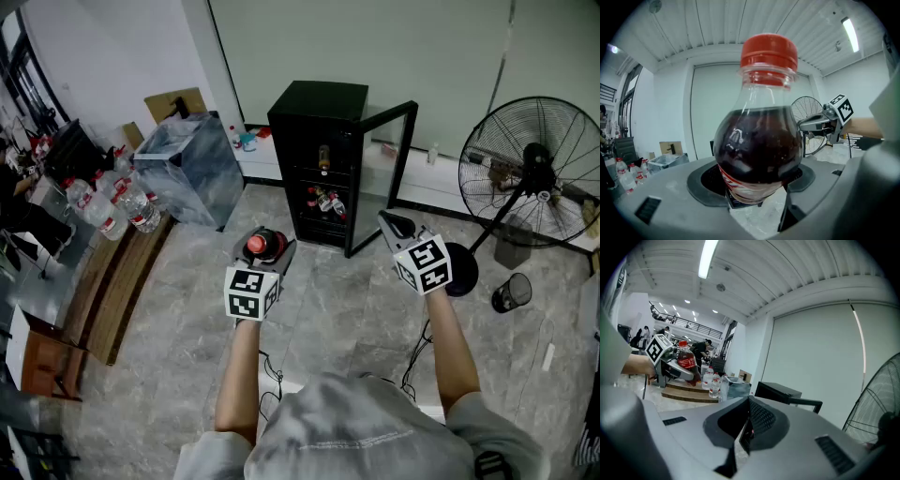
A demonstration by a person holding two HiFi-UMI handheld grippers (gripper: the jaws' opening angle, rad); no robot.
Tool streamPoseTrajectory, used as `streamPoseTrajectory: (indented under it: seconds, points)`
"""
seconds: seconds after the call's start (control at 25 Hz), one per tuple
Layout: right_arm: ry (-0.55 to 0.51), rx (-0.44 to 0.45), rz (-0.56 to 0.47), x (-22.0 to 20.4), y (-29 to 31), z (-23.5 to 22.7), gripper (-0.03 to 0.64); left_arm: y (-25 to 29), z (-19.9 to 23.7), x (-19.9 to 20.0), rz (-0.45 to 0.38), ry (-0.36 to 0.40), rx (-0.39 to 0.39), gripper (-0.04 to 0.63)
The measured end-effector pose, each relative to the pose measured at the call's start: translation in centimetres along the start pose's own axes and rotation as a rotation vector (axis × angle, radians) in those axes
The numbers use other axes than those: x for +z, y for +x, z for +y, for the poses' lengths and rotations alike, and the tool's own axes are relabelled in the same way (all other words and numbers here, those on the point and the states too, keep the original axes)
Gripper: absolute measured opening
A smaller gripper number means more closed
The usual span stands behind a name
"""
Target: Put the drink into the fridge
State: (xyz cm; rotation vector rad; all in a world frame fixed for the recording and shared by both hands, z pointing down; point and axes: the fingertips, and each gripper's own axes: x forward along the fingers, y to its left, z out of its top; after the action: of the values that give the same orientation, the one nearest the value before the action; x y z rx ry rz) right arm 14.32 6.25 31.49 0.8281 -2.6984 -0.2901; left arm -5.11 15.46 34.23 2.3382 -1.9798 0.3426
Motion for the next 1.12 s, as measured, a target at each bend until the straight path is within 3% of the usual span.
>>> streamPoseTrajectory:
  seconds: [0.24, 0.52, 0.72, 1.12]
  points:
    - [-0.016, -0.023, -0.026, 1.3, 0.6, 1.0, 0.167, -0.3, 1.2, -0.6, 0.006, 0.000, -0.015, 0.307]
    - [0.138, -0.035, -0.073, 3.3, 1.2, 2.8, 0.166, -1.4, 3.0, -1.7, 0.019, -0.003, -0.043, 0.307]
    - [0.105, 0.009, -0.024, 2.7, 2.8, 3.8, 0.167, -1.2, 4.4, -2.6, 0.030, -0.031, -0.032, 0.307]
    - [0.110, 0.069, 0.003, -0.4, 12.3, -1.7, 0.167, 6.1, 7.9, -3.9, 0.089, -0.061, 0.038, 0.307]
